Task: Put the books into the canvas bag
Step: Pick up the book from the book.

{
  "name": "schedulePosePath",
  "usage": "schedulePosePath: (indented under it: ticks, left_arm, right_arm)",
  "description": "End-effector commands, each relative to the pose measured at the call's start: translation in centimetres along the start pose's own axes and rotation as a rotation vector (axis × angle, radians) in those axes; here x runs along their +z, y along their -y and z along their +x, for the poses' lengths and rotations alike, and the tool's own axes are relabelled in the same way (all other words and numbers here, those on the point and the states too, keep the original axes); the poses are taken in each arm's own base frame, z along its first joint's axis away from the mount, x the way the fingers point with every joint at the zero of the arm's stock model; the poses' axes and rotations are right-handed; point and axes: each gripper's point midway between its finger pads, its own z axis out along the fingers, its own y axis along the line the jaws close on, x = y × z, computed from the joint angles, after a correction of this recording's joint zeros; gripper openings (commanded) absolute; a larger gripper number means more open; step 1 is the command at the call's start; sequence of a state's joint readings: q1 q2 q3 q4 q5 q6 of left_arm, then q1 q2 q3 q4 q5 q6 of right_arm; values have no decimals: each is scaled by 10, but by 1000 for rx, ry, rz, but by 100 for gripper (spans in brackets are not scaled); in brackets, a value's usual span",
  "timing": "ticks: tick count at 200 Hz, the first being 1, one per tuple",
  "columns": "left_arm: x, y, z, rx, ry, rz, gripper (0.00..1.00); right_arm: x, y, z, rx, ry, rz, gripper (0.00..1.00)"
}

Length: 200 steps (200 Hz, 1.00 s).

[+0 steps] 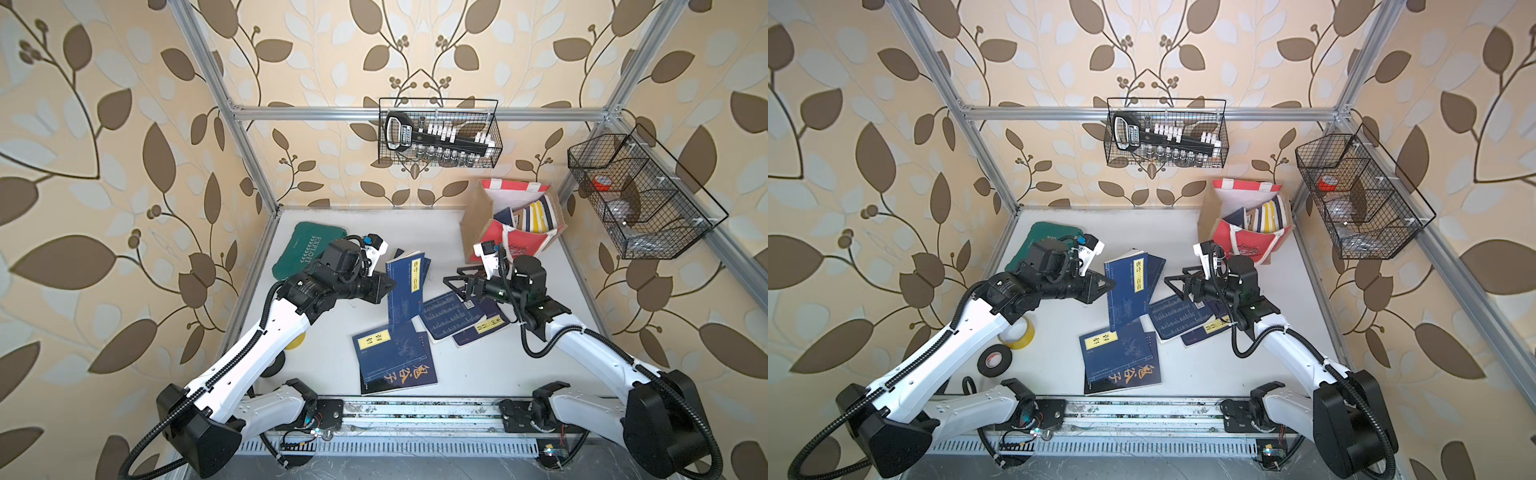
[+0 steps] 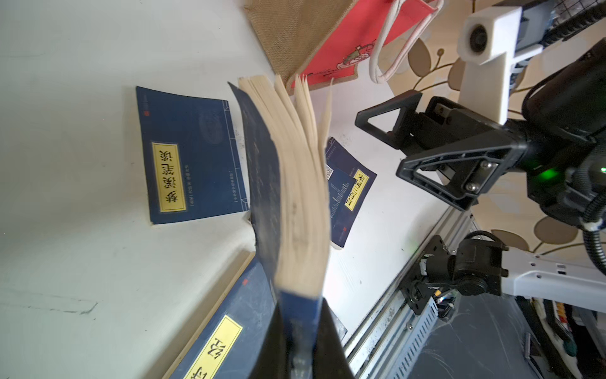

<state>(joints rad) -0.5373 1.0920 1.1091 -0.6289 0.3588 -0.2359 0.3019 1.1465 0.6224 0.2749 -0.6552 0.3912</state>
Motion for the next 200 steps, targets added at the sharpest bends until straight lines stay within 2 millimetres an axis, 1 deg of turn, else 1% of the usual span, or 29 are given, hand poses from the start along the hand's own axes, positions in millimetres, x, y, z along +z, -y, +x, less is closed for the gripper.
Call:
schedulePosePath:
  ticks: [1,24,53,70,87,101,118,134,162,179,200]
  left_arm:
    - [-23,8,-10,92,47,-17,0]
    - [-28,18,-1,138,21,38,0]
    - [-33,42,8,188,-15,183,0]
    - [-35,57,13,193,-36,275,0]
    - [-38,68,16,195,-52,345,0]
    - [-38,70,18,193,-59,359,0]
    - [-41,73,19,204,-65,373,0]
    - [-46,78,22,215,-78,402,0]
    - [-51,84,26,229,-102,438,0]
    - [-53,87,28,234,-110,459,0]
    - [-50,85,30,231,-114,457,0]
  right_arm:
    - [-6,-16,-12,-76,52,-49,95]
    - [-7,-35,-11,-99,52,-164,95]
    - [-5,-59,-10,-120,35,-311,96]
    - [3,-71,-1,-140,-18,-362,96]
    - [10,-87,12,-166,-75,-421,96]
    - [13,-97,21,-185,-107,-453,96]
    - [14,-98,25,-183,-120,-459,96]
    - [14,-99,26,-186,-124,-470,96]
    - [8,-116,23,-190,-132,-587,96]
    - [7,-122,22,-197,-140,-623,96]
    - [5,-133,21,-212,-161,-685,94]
